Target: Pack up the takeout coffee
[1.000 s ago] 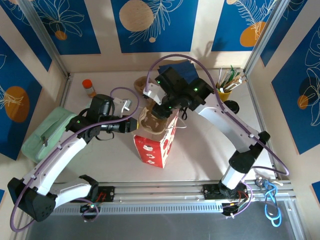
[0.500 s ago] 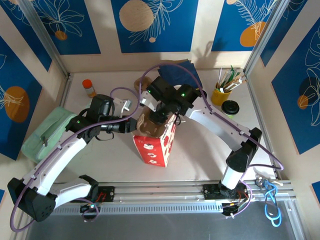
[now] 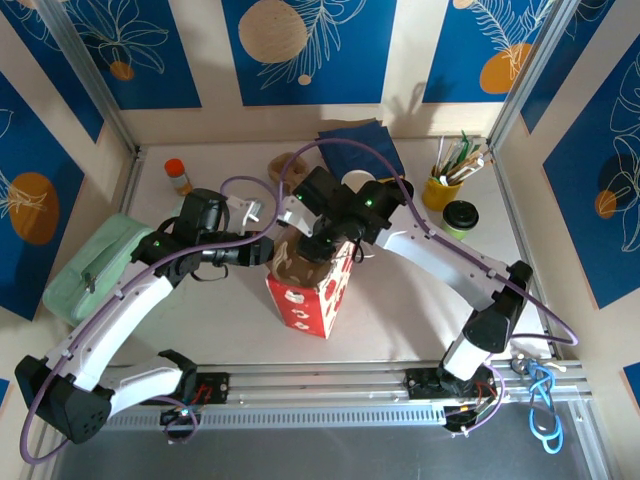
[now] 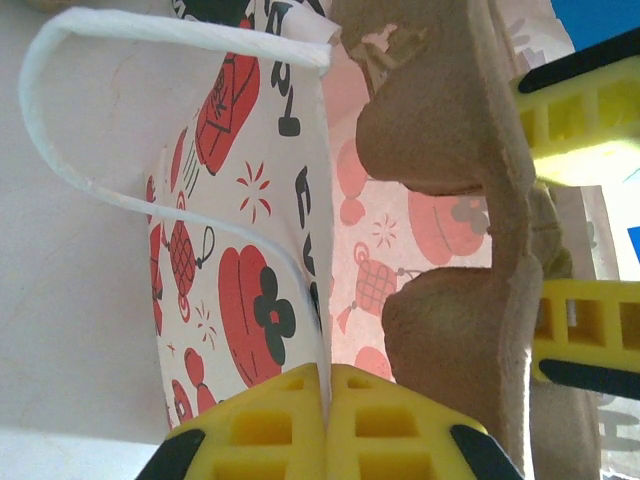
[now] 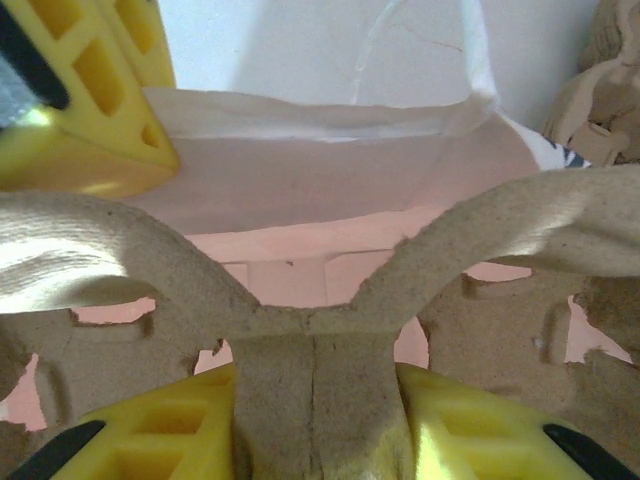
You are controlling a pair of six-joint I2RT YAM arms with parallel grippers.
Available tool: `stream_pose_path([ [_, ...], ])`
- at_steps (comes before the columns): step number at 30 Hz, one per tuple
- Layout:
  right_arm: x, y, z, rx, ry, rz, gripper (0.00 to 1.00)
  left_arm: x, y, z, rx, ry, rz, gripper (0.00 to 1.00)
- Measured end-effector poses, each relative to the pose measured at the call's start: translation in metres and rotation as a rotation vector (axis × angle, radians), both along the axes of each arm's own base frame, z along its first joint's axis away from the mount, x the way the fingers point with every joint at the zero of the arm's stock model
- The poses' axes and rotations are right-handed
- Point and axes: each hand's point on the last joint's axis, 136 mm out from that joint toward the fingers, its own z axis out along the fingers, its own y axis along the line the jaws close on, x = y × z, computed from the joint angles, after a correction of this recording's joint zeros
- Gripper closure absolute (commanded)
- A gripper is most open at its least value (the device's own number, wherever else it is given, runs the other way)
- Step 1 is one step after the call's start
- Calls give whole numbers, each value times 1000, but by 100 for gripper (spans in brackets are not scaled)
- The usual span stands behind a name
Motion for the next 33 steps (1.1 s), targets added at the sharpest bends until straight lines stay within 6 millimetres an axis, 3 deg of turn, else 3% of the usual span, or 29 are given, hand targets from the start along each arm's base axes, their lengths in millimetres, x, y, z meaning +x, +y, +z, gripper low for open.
stream_pose_path([
  [17,-14,-4,-22,1,109,9,63,-2,1,3,-5,-7,-1,100],
  [33,-8,-5,-37,16,142,-4,64,-2,1,3,-5,-5,1,100],
])
